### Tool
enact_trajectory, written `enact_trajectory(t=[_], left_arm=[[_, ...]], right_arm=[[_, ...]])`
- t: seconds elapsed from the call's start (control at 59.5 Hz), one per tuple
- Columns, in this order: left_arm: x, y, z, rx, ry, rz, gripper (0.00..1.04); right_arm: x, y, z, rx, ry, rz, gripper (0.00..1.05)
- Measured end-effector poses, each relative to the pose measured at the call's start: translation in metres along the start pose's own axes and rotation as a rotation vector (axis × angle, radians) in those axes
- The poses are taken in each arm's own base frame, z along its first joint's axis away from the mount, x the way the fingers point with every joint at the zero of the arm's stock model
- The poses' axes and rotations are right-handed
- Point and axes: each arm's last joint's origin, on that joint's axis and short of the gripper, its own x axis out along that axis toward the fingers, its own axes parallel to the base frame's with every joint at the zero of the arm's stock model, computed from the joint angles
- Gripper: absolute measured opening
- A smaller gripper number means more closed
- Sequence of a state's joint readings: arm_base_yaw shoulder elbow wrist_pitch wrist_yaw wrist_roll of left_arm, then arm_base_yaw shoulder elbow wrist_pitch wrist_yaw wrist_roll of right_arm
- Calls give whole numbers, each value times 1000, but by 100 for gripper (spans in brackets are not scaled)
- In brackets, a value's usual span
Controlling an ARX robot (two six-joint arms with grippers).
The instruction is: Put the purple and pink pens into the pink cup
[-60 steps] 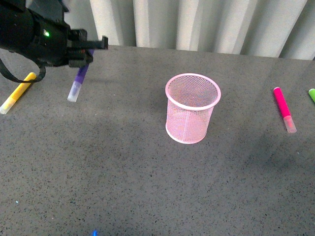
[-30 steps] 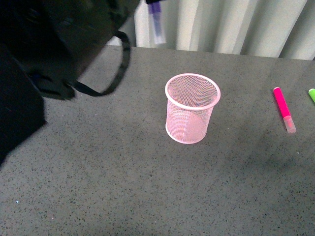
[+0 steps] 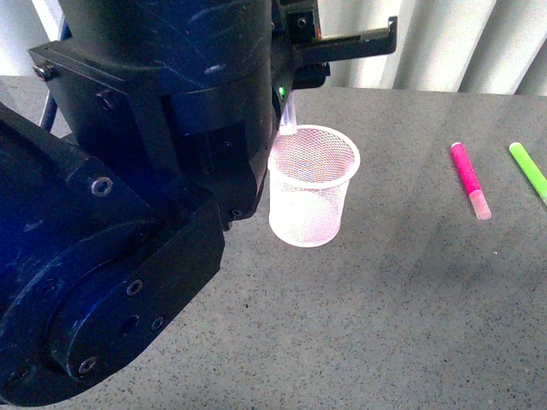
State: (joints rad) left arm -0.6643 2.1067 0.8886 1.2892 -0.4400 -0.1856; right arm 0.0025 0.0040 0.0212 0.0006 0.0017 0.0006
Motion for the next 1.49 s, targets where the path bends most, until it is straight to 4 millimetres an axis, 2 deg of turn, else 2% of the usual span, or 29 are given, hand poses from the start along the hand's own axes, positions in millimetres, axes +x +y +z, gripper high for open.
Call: enact_trajectory(t=[0.302,0.705,1.024,1.175,1.209,1.343,1.394,1.495], left_arm=[[0,3,-15,-14,76,-14,13],[0,3,-23,-38,126,2,14],[-1,4,-26,-72,212,-15,68],[-6,5,-5,-36,282,-65,92],[-8,9,6,0,312,-81,99],[-20,28,33,107,428,-134,98],[-29,50,49,182,508,-127,98],[-45,80,63,243,602,-93,98]], right_arm=[[0,0,0,0,0,0,98],[0,0,0,0,0,0,98],[0,0,0,0,0,0,98],[0,0,0,0,0,0,98],[0,0,0,0,0,0,98],[0,0,0,0,0,0,98],[0,0,0,0,0,0,98],[0,0,0,0,0,0,98]])
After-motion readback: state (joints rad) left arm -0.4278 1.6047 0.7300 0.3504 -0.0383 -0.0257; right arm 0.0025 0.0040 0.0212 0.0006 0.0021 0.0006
